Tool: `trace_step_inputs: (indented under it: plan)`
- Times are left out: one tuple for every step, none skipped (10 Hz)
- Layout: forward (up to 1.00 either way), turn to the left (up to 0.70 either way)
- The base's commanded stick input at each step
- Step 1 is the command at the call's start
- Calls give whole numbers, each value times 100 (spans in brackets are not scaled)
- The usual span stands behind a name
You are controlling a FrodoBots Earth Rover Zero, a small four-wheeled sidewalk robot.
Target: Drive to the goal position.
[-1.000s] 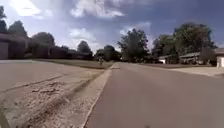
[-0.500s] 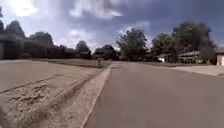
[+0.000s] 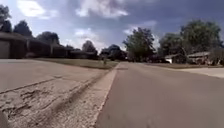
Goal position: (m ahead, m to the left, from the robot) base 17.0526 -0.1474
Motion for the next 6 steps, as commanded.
trace_step_inputs:
  plan:
    - [100, 0]
    - [100, -4]
    - [100, -11]
    - [100, -24]
    - [100, -38]
    - [100, -36]
